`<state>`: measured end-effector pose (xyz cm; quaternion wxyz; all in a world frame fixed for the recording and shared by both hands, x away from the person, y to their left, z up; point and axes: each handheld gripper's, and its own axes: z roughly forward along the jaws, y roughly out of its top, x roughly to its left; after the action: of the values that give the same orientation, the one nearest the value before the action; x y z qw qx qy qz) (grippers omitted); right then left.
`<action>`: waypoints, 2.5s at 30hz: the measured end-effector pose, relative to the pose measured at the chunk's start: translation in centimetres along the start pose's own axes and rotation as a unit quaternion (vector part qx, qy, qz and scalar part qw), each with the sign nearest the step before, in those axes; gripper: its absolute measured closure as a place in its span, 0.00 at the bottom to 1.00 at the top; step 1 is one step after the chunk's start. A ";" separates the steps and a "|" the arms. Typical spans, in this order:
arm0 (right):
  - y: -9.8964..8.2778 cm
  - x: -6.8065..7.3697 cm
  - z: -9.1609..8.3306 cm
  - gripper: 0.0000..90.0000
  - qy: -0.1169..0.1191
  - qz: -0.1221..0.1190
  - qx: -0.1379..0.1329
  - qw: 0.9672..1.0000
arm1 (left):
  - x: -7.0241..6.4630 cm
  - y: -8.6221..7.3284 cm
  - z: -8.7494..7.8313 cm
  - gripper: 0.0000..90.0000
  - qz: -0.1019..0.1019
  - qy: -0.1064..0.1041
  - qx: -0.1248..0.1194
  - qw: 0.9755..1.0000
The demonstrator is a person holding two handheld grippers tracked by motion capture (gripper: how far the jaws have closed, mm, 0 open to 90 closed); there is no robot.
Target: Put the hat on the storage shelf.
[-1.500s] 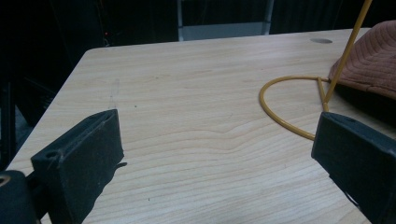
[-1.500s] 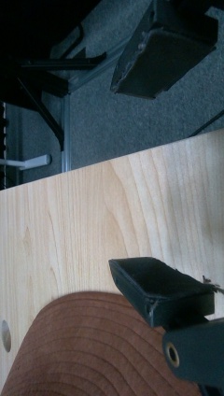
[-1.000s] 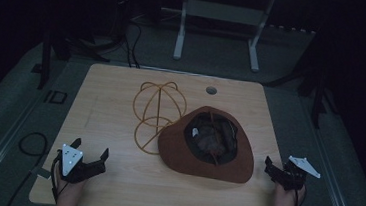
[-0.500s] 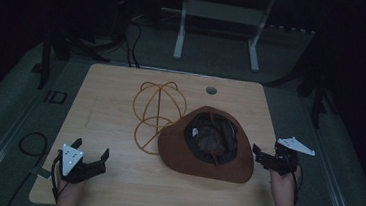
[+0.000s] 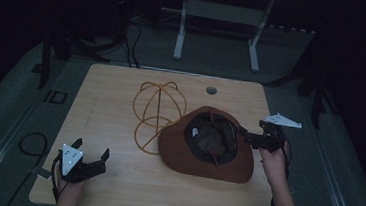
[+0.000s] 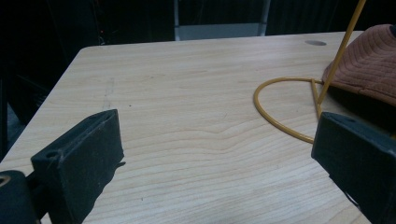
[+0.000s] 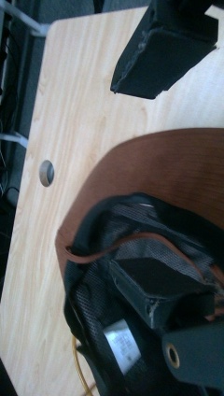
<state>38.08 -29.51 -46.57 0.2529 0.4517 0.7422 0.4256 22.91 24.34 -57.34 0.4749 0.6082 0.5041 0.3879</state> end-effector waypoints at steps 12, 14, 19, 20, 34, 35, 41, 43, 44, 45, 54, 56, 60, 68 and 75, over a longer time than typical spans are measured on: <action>0.9 0.2 3.9 0.14 0.009 0.018 0.030 0.999 | 0.1 0.0 0.0 0.03 -0.003 -0.002 -0.001 1.000; 0.8 0.3 4.7 0.14 0.020 0.021 0.034 0.999 | 0.1 0.0 0.0 0.03 -0.003 -0.003 -0.002 1.000; 0.2 0.6 6.5 0.14 0.019 0.008 0.055 0.998 | 0.1 0.0 0.0 0.03 -0.003 -0.002 -0.003 1.000; 0.1 0.7 6.9 0.15 0.019 0.003 0.058 0.998 | 0.1 0.0 0.0 0.03 -0.003 -0.003 -0.002 1.000; -1.9 2.0 10.3 0.40 -0.017 -0.062 0.145 0.987 | 0.0 0.0 0.0 0.03 -0.003 -0.008 -0.003 1.000; -2.0 2.1 10.4 0.43 -0.017 -0.063 0.147 0.987 | 0.0 0.0 0.0 0.03 -0.002 -0.008 -0.002 1.000; -2.4 2.5 11.0 0.58 -0.047 -0.068 0.151 0.985 | 0.0 0.0 0.0 0.03 -0.003 -0.008 -0.002 1.000; -2.7 2.6 11.2 0.71 -0.069 -0.064 0.145 0.985 | 0.0 0.0 0.0 0.03 -0.003 -0.009 -0.002 1.000; -2.7 2.7 11.2 0.77 -0.076 -0.068 0.144 0.984 | 0.0 0.0 0.0 0.03 -0.002 -0.009 -0.002 1.000; -2.7 2.7 11.2 0.77 -0.076 -0.068 0.144 0.984 | 0.0 0.0 0.0 0.03 -0.002 -0.009 -0.002 1.000; -2.2 2.1 9.7 0.93 -0.101 -0.036 0.094 0.990 | 0.1 0.0 0.0 0.03 -0.006 -0.008 -0.001 1.000; -1.9 2.0 9.1 0.93 -0.099 -0.028 0.082 0.991 | 0.0 0.0 0.0 0.03 -0.006 -0.008 -0.001 1.000; -1.2 1.7 7.8 0.93 -0.087 -0.005 0.055 0.995 | 0.0 0.0 0.0 0.03 -0.005 -0.007 -0.001 1.000; 0.2 1.5 5.4 0.93 -0.058 0.034 0.009 0.998 | 0.0 0.0 0.0 0.03 -0.005 -0.006 -0.002 1.000; 1.8 1.3 2.9 0.94 -0.047 0.056 -0.038 0.997 | 0.1 0.2 -0.2 0.03 -0.017 -0.011 -0.020 1.000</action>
<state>40.50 -26.83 -46.50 0.2800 0.5019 0.6865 0.4455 22.78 24.46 -57.14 0.4990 0.5942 0.5010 0.3831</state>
